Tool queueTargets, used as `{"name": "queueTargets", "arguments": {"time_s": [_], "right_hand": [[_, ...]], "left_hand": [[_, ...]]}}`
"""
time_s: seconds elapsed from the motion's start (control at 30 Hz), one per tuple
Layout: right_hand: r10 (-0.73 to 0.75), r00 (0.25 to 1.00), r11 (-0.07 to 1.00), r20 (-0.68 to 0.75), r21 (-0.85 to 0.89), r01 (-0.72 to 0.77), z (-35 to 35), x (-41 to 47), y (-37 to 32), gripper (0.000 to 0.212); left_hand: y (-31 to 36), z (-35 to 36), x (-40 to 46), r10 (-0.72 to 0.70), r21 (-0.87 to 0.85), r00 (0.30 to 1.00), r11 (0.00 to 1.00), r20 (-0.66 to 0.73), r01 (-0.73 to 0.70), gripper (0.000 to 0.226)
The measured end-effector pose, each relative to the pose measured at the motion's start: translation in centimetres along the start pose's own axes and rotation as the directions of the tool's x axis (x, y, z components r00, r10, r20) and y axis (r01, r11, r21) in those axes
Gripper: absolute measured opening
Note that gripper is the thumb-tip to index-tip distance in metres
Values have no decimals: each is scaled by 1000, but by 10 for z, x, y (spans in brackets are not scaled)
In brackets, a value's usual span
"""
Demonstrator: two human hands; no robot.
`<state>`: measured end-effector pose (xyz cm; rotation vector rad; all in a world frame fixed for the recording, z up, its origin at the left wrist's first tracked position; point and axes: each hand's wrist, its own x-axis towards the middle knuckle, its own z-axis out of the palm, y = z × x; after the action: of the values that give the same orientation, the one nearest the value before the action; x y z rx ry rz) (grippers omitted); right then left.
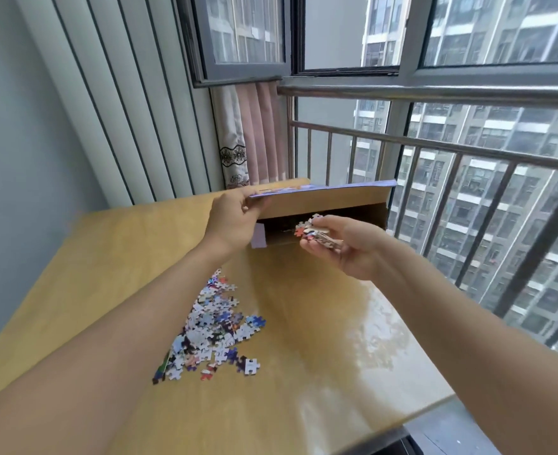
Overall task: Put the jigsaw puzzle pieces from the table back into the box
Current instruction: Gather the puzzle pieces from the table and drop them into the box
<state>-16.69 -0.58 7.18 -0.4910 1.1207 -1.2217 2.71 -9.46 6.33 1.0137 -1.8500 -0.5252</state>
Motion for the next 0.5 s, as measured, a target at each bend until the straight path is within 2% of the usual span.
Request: {"name": "queueTargets", "arguments": {"time_s": [0.2, 0.33, 0.43, 0.5], "right_hand": [[93, 995, 990, -37, -106, -96, 14, 8, -28, 29], [68, 995, 970, -68, -227, -81, 24, 16, -43, 25], [28, 997, 972, -72, -230, -44, 31, 19, -54, 31], [-15, 999, 987, -44, -160, 7, 33, 17, -62, 32]], "left_hand": [[8, -12, 8, -27, -15, 1000, 1000, -7, 27, 20], [16, -24, 16, -9, -33, 999, 999, 45, 10, 22], [16, -29, 21, -14, -62, 998, 998, 60, 18, 21], [14, -32, 23, -33, -77, 997, 996, 66, 38, 21]]}}
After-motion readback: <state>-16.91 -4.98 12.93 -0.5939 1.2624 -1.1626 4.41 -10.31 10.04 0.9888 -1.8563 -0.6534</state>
